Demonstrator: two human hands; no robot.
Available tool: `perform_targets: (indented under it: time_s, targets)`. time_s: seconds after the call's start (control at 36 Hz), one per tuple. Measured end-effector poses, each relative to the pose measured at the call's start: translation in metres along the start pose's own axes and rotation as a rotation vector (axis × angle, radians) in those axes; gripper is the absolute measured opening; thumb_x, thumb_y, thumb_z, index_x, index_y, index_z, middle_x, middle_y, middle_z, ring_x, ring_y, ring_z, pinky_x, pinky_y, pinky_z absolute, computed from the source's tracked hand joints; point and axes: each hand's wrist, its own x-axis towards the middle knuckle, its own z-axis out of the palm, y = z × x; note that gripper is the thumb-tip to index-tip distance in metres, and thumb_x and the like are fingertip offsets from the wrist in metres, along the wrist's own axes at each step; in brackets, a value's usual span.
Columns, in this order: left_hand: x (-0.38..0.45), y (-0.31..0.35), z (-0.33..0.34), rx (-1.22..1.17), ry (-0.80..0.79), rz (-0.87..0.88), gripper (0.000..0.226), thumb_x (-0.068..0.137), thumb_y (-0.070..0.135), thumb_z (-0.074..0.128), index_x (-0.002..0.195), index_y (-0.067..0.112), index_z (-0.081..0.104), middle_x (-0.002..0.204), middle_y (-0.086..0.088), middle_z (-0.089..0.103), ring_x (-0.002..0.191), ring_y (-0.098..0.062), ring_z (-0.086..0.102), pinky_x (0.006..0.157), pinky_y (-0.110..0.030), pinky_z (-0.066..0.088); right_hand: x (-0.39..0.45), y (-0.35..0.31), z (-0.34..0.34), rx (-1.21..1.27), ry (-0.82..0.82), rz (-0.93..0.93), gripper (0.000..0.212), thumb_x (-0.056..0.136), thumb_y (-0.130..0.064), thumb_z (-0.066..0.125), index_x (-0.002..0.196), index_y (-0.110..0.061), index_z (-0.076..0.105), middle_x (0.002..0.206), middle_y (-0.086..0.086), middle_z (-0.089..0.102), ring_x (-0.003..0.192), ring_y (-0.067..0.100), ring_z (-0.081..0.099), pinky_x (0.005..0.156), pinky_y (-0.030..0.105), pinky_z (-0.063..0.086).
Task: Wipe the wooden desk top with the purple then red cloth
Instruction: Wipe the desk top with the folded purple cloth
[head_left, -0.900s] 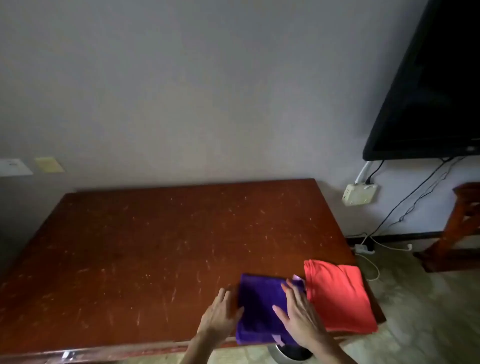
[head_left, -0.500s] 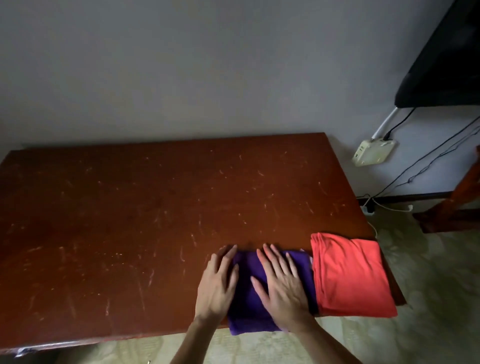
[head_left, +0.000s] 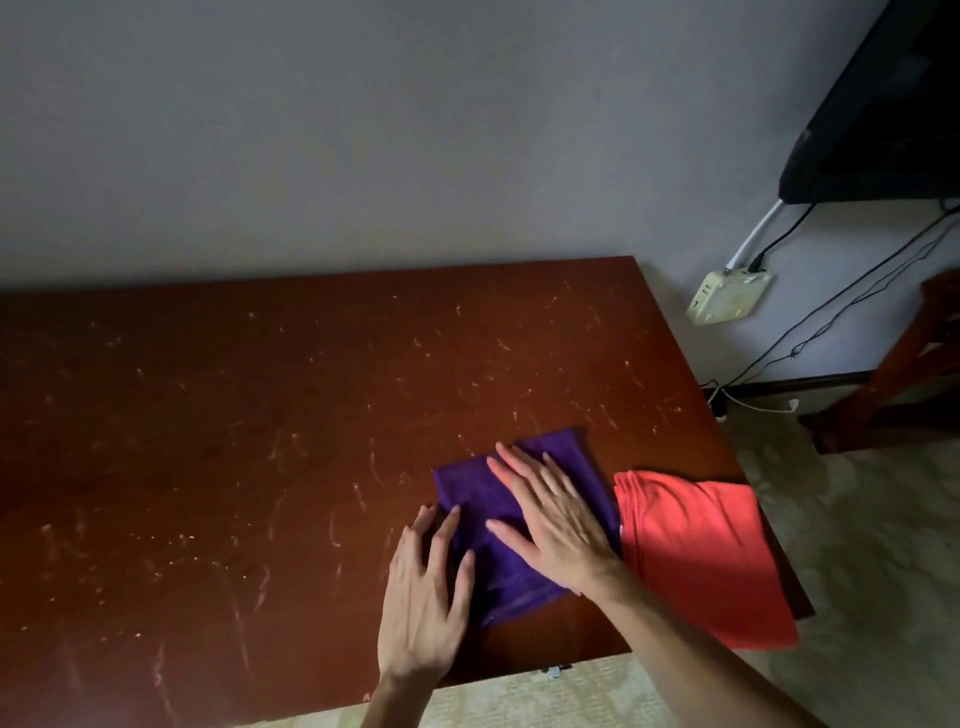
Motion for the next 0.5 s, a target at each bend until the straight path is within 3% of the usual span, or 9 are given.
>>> perform_targets:
  time_s: [0.08,0.19,0.5]
  targets:
    - [-0.002,0.000,-0.002,-0.014,-0.015,-0.008,0.051,0.103,0.051,0.040,0.153,0.044,0.033,0.154,0.004,0.036,0.147,-0.012,0.032,0.118,-0.034,0.030,-0.015,0.000,0.001,-0.059,-0.039,-0.089,0.067,0.103,-0.067,0.034,0.163,-0.040,0.020,0.174,-0.003,0.007,0.160,0.017,0.004,0.129,0.048,0.010]
    - [0.008,0.009,0.000,-0.006,0.011,-0.010,0.049,0.101,0.047,0.044,0.149,0.037,0.043,0.148,0.002,0.038,0.137,-0.018,0.044,0.112,-0.030,0.030,0.000,0.011,-0.006,-0.060,-0.085,-0.124,0.065,0.102,-0.067,0.036,0.162,-0.046,0.019,0.174,-0.007,0.003,0.160,0.015,-0.001,0.129,0.049,0.009]
    - [0.070,0.054,0.045,-0.016,0.076,-0.019,0.056,0.100,0.047,0.043,0.153,0.028,0.039,0.147,0.005,0.040,0.140,-0.012,0.039,0.115,-0.033,0.029,0.137,0.111,-0.018,-0.116,-0.065,-0.091,0.065,0.099,-0.072,0.029,0.159,-0.049,0.022,0.173,-0.009,0.013,0.160,0.013,0.008,0.127,0.051,0.010]
